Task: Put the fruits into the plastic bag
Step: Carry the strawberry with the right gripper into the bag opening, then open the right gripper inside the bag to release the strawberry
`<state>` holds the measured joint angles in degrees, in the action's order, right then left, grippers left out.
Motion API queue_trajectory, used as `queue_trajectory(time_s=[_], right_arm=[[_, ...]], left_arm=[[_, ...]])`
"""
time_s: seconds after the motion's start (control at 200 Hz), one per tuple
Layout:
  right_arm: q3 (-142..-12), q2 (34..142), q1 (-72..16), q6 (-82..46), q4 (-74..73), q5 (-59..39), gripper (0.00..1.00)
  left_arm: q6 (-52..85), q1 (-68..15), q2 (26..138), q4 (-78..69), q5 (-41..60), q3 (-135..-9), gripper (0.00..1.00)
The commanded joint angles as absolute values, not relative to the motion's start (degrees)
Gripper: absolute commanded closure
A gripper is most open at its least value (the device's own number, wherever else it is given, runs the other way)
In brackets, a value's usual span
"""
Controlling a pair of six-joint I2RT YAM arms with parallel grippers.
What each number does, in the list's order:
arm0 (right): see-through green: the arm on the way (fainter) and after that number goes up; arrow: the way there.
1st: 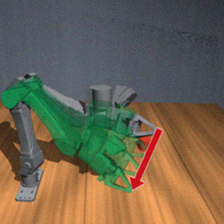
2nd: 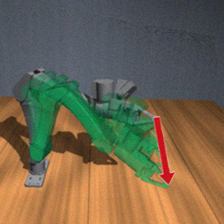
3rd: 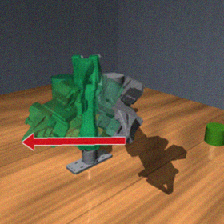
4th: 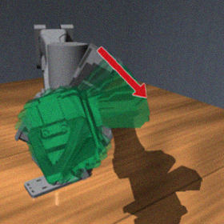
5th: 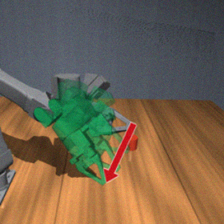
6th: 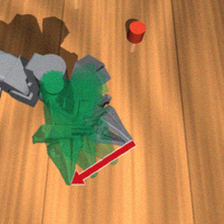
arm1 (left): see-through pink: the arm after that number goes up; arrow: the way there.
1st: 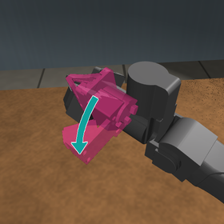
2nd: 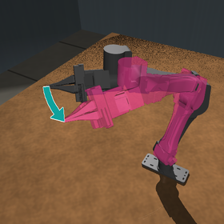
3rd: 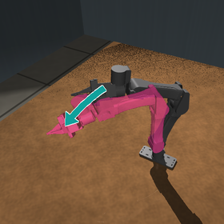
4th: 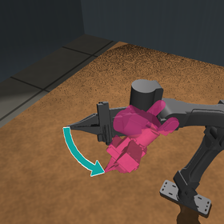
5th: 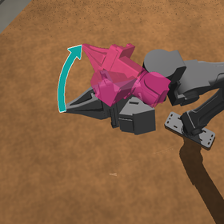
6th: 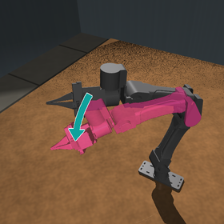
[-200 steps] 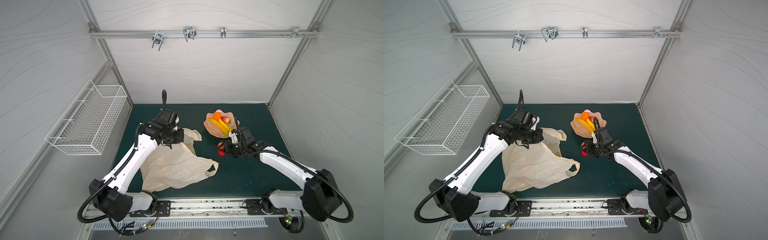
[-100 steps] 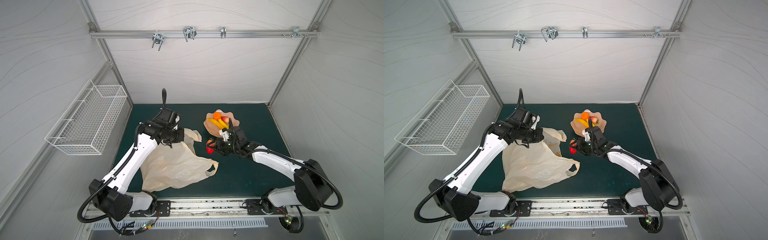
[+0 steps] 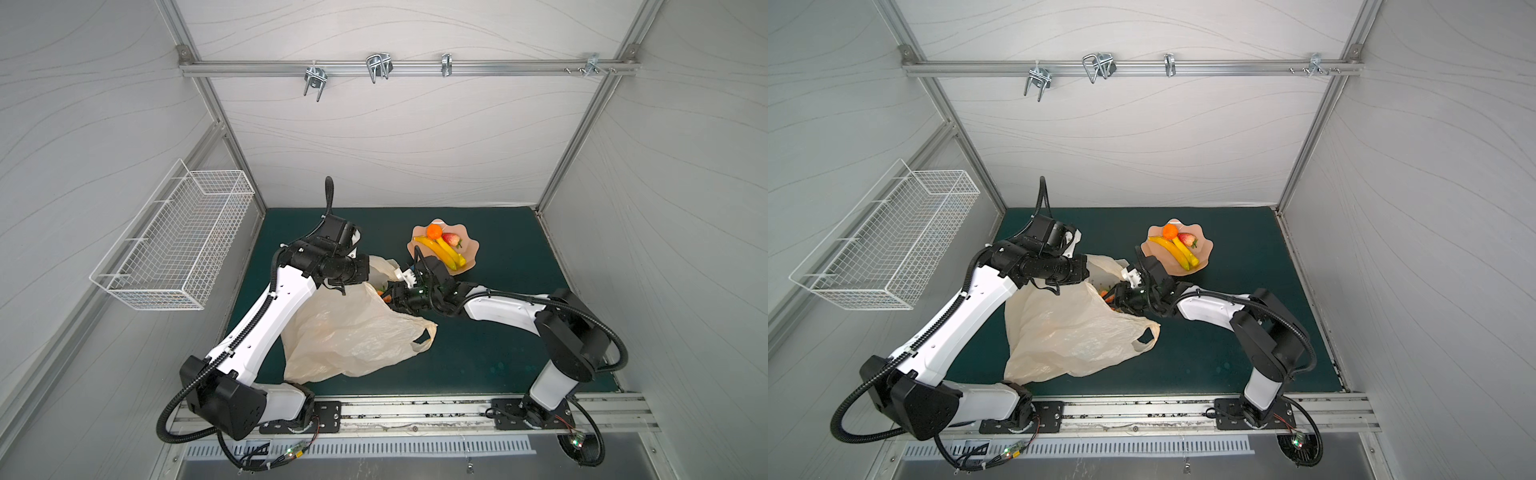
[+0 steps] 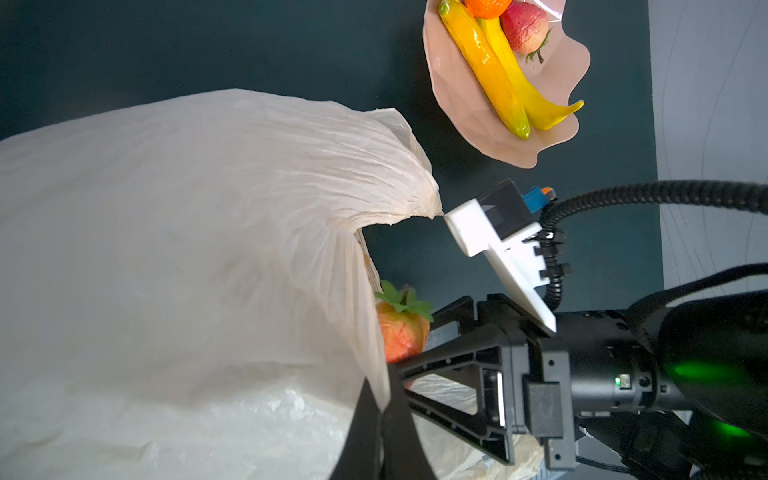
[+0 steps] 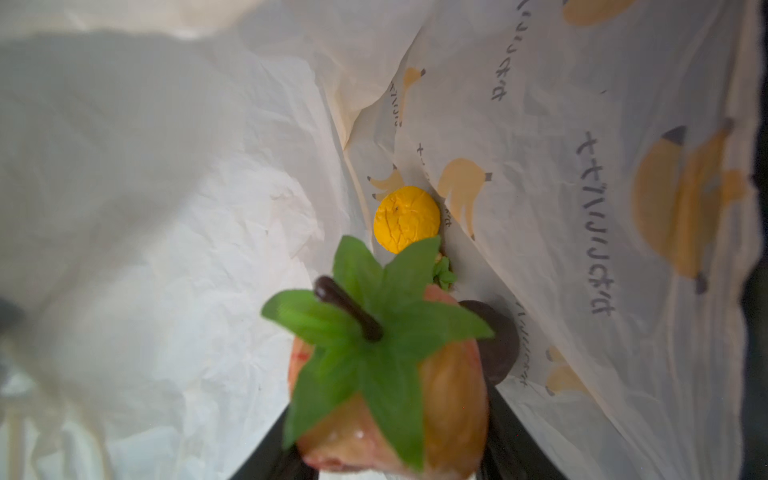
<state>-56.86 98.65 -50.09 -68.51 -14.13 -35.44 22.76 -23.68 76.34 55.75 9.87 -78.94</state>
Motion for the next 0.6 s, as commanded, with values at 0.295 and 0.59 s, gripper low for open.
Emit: queue_trajectory(time_s=[0.295, 0.59], right_arm=[[-65.91, 109.20, -56.92, -76.12, -19.22, -43.50, 0.76], [-70.86, 116.09, -58.36, -78.44, -14.25, -48.84, 0.70]], left_arm=[[23.20, -23.81, 76.02, 52.78, 9.01, -80.07, 1.00], [23.63, -23.82, 76.64, 51.44, 9.00, -79.81, 1.00]])
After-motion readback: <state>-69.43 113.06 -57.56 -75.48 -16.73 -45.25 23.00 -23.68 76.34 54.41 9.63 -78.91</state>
